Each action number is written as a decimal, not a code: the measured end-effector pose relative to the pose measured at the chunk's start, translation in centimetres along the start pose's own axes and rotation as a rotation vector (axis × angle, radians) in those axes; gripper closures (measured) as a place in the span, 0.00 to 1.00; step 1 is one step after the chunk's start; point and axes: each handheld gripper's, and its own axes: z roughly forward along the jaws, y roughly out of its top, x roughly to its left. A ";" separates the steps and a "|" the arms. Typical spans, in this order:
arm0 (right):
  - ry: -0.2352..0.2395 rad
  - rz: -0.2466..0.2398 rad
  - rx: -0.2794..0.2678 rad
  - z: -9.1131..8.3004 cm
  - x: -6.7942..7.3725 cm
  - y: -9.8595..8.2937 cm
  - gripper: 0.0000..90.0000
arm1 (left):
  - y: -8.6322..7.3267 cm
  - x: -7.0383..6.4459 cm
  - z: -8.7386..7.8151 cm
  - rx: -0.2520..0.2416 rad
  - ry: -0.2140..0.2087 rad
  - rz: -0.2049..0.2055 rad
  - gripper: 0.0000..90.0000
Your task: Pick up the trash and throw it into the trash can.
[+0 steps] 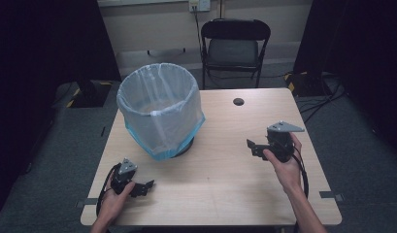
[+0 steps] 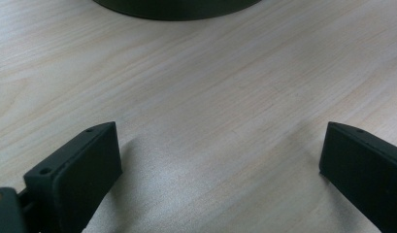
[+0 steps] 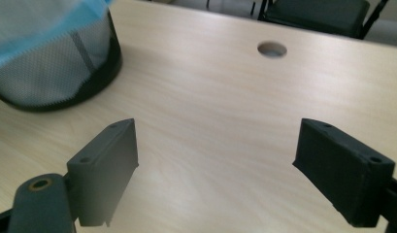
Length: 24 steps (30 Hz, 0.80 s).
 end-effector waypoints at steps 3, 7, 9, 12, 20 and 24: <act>0.000 0.035 0.016 0.5 -0.6 -2.7 0.16 | 0.0 0.0 0.0 0.000 -0.001 0.000 0.01; -0.029 0.047 0.075 1.0 -1.0 -4.9 0.16 | 0.0 0.0 0.0 0.000 -0.002 0.000 0.01; -0.029 0.048 0.088 1.2 -1.1 -5.4 0.16 | 0.0 0.0 0.0 0.000 -0.001 0.001 0.01; -0.051 0.031 0.132 1.6 -1.1 -6.7 0.17 | 0.0 0.0 0.0 0.000 -0.001 0.001 0.01; -0.094 0.041 0.183 2.4 -1.7 -8.4 0.17 | 0.0 0.0 0.0 0.000 -0.002 -0.002 0.01; -0.121 0.023 0.205 3.1 -1.4 -8.8 0.16 | 0.0 0.0 0.0 0.000 -0.002 0.000 0.01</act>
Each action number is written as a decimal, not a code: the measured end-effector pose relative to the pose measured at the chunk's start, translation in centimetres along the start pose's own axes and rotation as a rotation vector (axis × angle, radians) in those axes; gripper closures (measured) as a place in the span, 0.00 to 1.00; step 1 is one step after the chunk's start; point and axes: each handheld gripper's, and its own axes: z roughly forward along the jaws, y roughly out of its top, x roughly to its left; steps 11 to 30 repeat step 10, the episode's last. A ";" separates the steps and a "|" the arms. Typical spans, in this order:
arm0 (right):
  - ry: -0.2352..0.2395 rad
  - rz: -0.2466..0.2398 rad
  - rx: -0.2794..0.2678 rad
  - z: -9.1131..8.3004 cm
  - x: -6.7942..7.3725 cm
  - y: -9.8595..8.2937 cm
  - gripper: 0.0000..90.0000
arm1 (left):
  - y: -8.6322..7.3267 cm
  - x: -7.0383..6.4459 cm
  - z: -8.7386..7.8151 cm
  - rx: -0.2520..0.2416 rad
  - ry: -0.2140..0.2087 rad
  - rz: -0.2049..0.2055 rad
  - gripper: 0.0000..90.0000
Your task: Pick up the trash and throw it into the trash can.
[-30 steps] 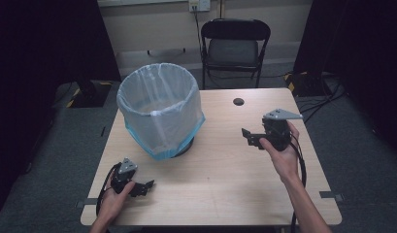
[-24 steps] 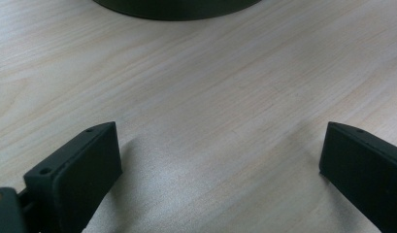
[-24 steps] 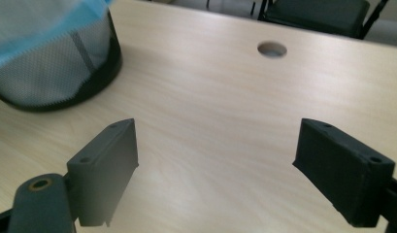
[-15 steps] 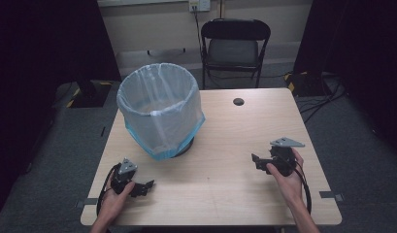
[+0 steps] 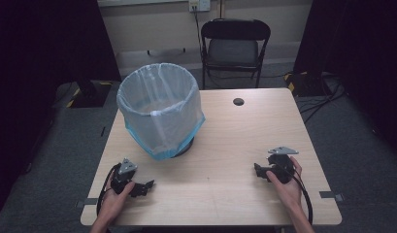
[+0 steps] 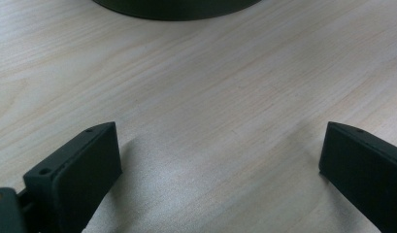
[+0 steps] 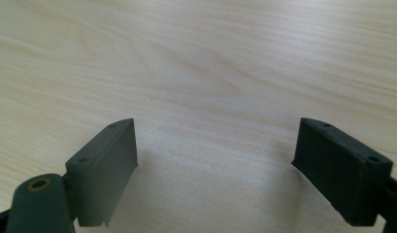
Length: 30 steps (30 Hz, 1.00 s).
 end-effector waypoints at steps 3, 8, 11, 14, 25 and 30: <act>0.005 0.016 -0.015 0.2 0.1 -0.2 0.15 | 0.0 0.0 0.0 -0.001 -0.002 -0.002 0.01; 0.007 0.011 -0.033 0.2 0.0 -0.4 0.14 | 0.0 0.0 0.1 -0.005 -0.008 -0.008 0.01; 0.007 0.012 -0.032 0.2 0.0 -0.4 0.14 | 0.0 0.0 0.1 -0.005 -0.010 -0.008 0.00; 0.007 0.012 -0.032 0.2 0.0 -0.4 0.14 | 0.0 0.0 0.1 -0.005 -0.010 -0.008 0.00; 0.007 0.012 -0.032 0.2 0.0 -0.4 0.14 | 0.0 0.0 0.1 -0.005 -0.010 -0.008 0.00; 0.007 0.012 -0.032 0.2 0.0 -0.4 0.14 | 0.0 0.0 0.1 -0.005 -0.010 -0.008 0.00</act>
